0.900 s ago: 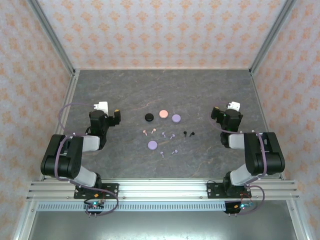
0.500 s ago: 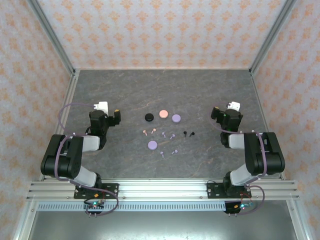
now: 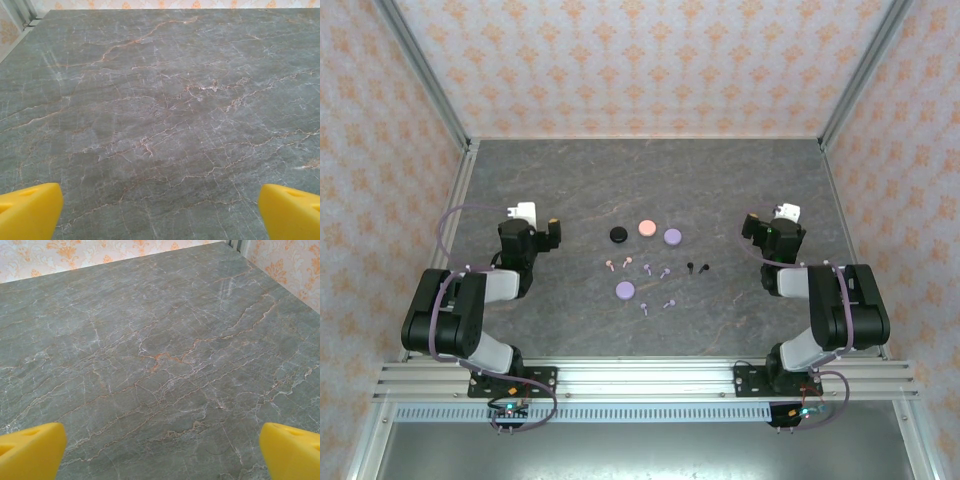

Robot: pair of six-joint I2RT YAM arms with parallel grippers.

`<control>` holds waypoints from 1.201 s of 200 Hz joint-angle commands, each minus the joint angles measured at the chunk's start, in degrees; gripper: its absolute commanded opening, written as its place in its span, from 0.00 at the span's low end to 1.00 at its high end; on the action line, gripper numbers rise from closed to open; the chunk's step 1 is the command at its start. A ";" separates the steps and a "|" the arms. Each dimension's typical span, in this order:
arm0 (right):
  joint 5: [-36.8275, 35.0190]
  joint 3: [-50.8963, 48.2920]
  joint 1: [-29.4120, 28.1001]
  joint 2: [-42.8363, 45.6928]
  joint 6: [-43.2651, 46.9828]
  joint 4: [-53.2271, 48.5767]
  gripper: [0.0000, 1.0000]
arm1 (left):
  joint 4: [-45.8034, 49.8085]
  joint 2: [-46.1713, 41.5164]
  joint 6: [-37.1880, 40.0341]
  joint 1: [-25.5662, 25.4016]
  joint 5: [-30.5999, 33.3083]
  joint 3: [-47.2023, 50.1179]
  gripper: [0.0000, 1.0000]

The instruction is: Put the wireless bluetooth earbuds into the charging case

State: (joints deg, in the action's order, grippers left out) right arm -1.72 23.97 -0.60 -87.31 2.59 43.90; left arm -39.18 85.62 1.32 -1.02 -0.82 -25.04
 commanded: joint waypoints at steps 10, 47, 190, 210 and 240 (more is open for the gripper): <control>-1.01 -0.31 -0.37 0.35 -0.91 0.79 0.99 | 5.39 -3.62 -1.06 0.05 2.13 -2.97 1.00; -0.79 -0.42 -0.40 0.62 -0.92 1.12 0.99 | -0.58 -1.71 -1.13 0.09 2.12 -0.31 1.00; 11.47 32.92 -20.78 14.84 -5.64 -71.60 0.98 | 49.96 -22.63 -27.72 -0.56 -14.50 -18.00 1.00; 11.32 39.75 -26.49 6.65 -2.44 -76.06 0.95 | 50.55 -23.56 -28.79 -0.61 -15.31 -17.16 1.00; 11.14 52.13 -34.14 -8.00 3.91 -80.38 0.92 | 53.01 -24.92 -27.81 -0.59 -11.98 -17.39 1.00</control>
State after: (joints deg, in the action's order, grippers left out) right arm 9.72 68.07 -30.37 -86.72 0.30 -28.34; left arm 9.45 62.85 -25.41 -1.13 -13.50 -42.59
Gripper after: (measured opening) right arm 0.932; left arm 0.999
